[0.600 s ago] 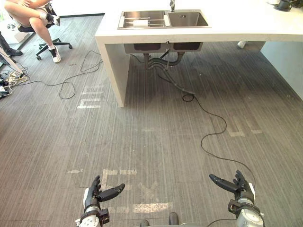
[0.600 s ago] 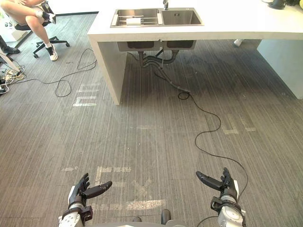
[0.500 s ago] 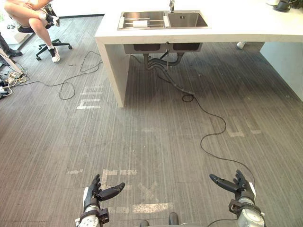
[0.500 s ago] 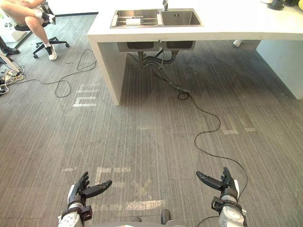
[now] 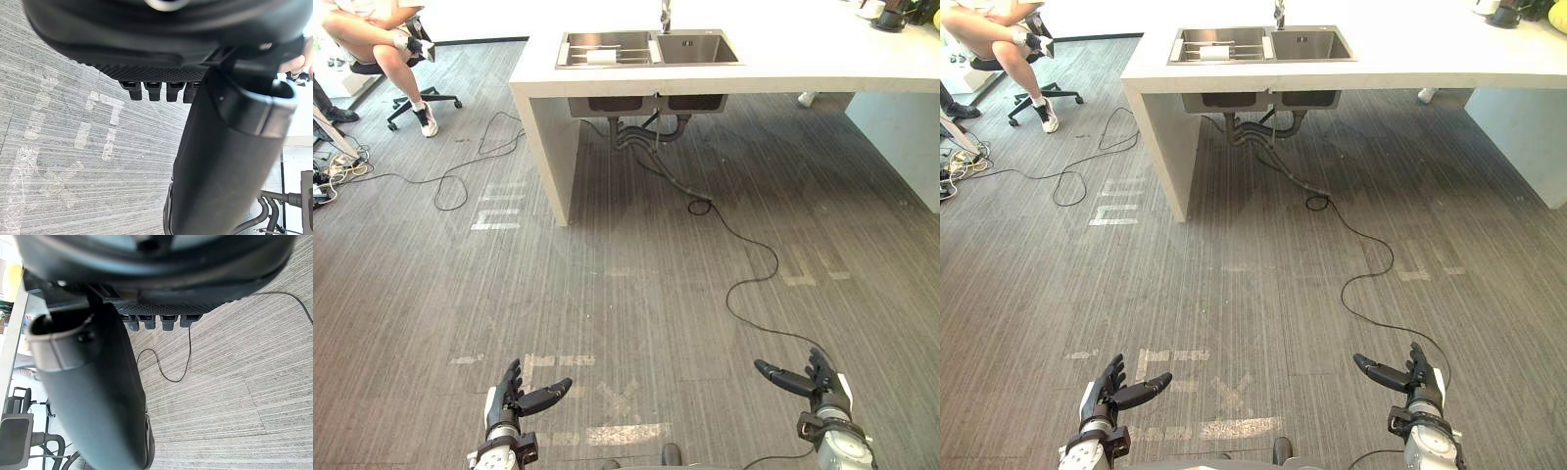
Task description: Walk over to the sink, pick up the cup, carry it to the dishwasher, place the cup inside the dishwasher, then close the dishwasher door
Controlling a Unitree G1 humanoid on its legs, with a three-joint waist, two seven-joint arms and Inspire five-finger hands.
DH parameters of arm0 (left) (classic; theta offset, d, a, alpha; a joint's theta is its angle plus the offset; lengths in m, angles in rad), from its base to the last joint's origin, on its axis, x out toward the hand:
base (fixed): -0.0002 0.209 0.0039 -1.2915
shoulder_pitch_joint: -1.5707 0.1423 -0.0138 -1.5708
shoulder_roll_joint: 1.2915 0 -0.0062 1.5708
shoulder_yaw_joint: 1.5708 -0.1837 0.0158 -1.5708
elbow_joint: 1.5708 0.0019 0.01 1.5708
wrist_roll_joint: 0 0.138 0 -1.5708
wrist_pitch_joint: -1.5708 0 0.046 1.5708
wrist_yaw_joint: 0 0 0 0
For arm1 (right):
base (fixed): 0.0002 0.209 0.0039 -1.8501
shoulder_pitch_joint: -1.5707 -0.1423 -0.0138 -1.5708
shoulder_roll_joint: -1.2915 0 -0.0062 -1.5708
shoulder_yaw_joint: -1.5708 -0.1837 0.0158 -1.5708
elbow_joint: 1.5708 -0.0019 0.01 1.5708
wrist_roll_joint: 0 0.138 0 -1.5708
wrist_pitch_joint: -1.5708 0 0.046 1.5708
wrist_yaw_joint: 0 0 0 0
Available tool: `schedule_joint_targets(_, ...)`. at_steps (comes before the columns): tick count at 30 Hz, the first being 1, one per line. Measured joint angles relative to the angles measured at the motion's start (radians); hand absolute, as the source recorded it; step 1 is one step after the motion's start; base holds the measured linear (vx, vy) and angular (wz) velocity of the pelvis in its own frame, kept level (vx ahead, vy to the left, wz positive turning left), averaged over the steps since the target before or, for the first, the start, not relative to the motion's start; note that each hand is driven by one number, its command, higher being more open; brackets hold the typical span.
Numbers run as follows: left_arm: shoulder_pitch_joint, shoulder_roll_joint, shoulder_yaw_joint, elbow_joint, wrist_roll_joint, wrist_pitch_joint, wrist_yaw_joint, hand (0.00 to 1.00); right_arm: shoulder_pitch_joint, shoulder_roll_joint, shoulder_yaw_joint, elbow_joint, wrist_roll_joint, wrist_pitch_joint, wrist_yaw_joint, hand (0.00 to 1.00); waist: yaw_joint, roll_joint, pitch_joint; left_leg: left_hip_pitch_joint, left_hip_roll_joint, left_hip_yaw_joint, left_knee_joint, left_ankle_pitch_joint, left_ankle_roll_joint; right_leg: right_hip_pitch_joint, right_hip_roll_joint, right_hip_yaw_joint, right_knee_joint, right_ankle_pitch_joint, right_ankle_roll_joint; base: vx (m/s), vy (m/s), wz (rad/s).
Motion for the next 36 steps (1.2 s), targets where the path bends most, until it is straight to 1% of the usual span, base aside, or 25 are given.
schedule_joint_targets(5, 0.001, 0.0, -0.015, 0.0, 0.002, 0.0, 0.001, 1.0, 0.0, 0.024, 0.042, 0.0, -0.006, 0.0, -0.022, 1.0, 0.0, 0.0, 0.0, -0.004, 0.0, 0.002, -0.005, 0.001, 0.001, -0.007, 0.001, 0.002, 0.0, 0.0, 0.0, 0.0, 0.0, 0.0)
schedule_joint_targets(8, 0.001, -0.002, -0.042, 0.0, 0.022, 0.0, 0.002, 1.0, 0.0, 0.085, 0.051, 0.006, -0.025, 0.0, -0.042, 1.0, 0.001, -0.001, 0.0, -0.005, 0.001, 0.004, -0.01, 0.002, 0.004, -0.012, 0.002, 0.004, 0.0, 0.0, 0.0, 0.0, 0.0, 0.0)
schedule_joint_targets(10, -0.002, -0.005, -0.043, 0.0, 0.029, 0.0, 0.003, 1.0, 0.0, 0.103, 0.051, 0.007, -0.043, 0.0, -0.05, 1.0, 0.001, -0.001, 0.0, -0.006, 0.0, 0.006, -0.012, 0.002, 0.004, -0.014, 0.002, 0.006, 0.0, 0.0, 0.0, 0.0, 0.0, -0.03)
schedule_joint_targets(16, -0.008, -0.005, -0.041, -0.002, 0.028, 0.0, 0.011, 1.0, -0.001, 0.116, 0.05, 0.006, -0.047, 0.0, -0.073, 1.0, 0.005, -0.005, 0.0, -0.005, 0.0, 0.018, -0.015, 0.002, 0.004, -0.018, 0.002, 0.018, 0.0, 0.001, 0.001, 0.0, 0.001, -0.06)
schedule_joint_targets(20, -0.01, -0.007, -0.04, -0.012, 0.028, 0.0, 0.022, 1.0, -0.001, 0.119, 0.049, 0.006, -0.048, 0.001, -0.088, 1.0, 0.019, -0.007, 0.001, -0.007, 0.001, 0.036, -0.016, 0.002, 0.004, -0.027, 0.003, 0.035, 0.0, 0.006, 0.002, -0.02, 0.009, -0.12)
schedule_joint_targets(23, -0.008, -0.008, -0.04, -0.012, 0.028, 0.0, 0.024, 1.0, -0.006, 0.126, 0.049, 0.007, -0.05, 0.002, -0.094, 1.0, 0.023, -0.009, 0.003, -0.008, 0.001, 0.055, -0.013, -0.003, 0.011, -0.034, 0.005, 0.053, 0.0, 0.01, 0.001, -0.03, 0.013, -0.19)
schedule_joint_targets(27, -0.007, -0.014, -0.039, -0.015, 0.027, 0.0, 0.044, 1.0, -0.03, 0.131, 0.05, 0.011, -0.049, 0.005, -0.102, 1.0, 0.027, -0.012, 0.006, -0.04, 0.003, 0.098, 0.034, -0.033, 0.024, -0.061, 0.005, 0.096, 0.005, 0.018, 0.001, -0.02, 0.022, -0.32)
schedule_joint_targets(29, -0.005, -0.024, -0.04, -0.03, 0.027, 0.0, 0.049, 1.0, -0.043, 0.131, 0.05, 0.012, -0.05, 0.006, -0.107, 1.0, 0.034, -0.008, 0.013, -0.053, 0.008, 0.118, 0.064, -0.052, 0.027, -0.097, 0.009, 0.115, 0.069, -0.011, 0.006, 0.01, 0.035, -0.31)
schedule_joint_targets(30, -0.005, -0.03, -0.041, -0.053, 0.027, 0.0, 0.049, 1.0, -0.046, 0.131, 0.049, 0.012, -0.051, 0.007, -0.108, 1.0, 0.034, -0.009, 0.032, -0.052, 0.009, 0.119, 0.088, -0.065, 0.031, -0.133, 0.008, 0.114, 0.17, -0.064, 0.011, 0.01, 0.038, -0.05)
schedule_joint_targets(31, -0.011, -0.033, -0.043, -0.075, 0.027, 0.0, 0.049, 1.0, -0.044, 0.132, 0.05, 0.012, -0.056, 0.013, -0.107, 1.0, 0.033, -0.018, 0.042, -0.051, 0.003, 0.119, 0.113, -0.084, 0.038, -0.184, 0.001, 0.106, 0.301, -0.126, 0.02, 0.01, 0.034, -0.01)
schedule_joint_targets(32, -0.011, -0.033, -0.043, -0.085, 0.027, 0.0, 0.049, 1.0, -0.044, 0.133, 0.051, 0.012, -0.059, 0.015, -0.107, 1.0, 0.033, -0.021, 0.048, -0.05, 0.0, 0.121, 0.126, -0.096, 0.042, -0.208, -0.004, 0.1, 0.368, -0.152, 0.025, 0.0, 0.0, 0.0)
schedule_joint_targets(33, -0.014, -0.034, -0.044, -0.086, 0.026, -0.001, 0.049, 1.0, -0.046, 0.133, 0.052, 0.012, -0.061, 0.019, -0.107, 1.0, 0.035, -0.019, 0.062, -0.045, -0.002, 0.122, 0.154, -0.121, 0.049, -0.259, -0.015, 0.071, 0.506, -0.181, 0.031, 0.0, 0.0, 0.0)
schedule_joint_targets(34, -0.016, -0.034, -0.045, -0.087, 0.026, -0.001, 0.049, 1.0, -0.046, 0.133, 0.053, 0.012, -0.061, 0.022, -0.107, 1.0, 0.033, -0.017, 0.067, -0.041, -0.002, 0.121, 0.163, -0.131, 0.052, -0.288, -0.023, 0.053, 0.577, -0.186, 0.031, 0.01, 0.024, 0.04)
schedule_joint_targets(35, -0.017, -0.032, -0.046, -0.088, 0.026, -0.001, 0.05, 1.0, -0.042, 0.133, 0.068, 0.012, -0.062, 0.028, -0.108, 1.0, 0.028, -0.02, 0.077, -0.023, -0.007, 0.116, 0.172, -0.152, 0.067, -0.341, -0.051, 0.003, 0.708, -0.2, 0.02, 0.06, 0.031, 0.07)
schedule_joint_targets(36, -0.012, -0.03, -0.046, -0.087, 0.025, 0.0, 0.057, 1.0, -0.037, 0.133, 0.084, 0.012, -0.063, 0.036, -0.106, 1.0, 0.024, -0.022, 0.08, -0.006, -0.01, 0.114, 0.175, -0.168, 0.066, -0.373, -0.085, -0.038, 0.774, -0.239, 0.004, 0.07, 0.027, 0.06)
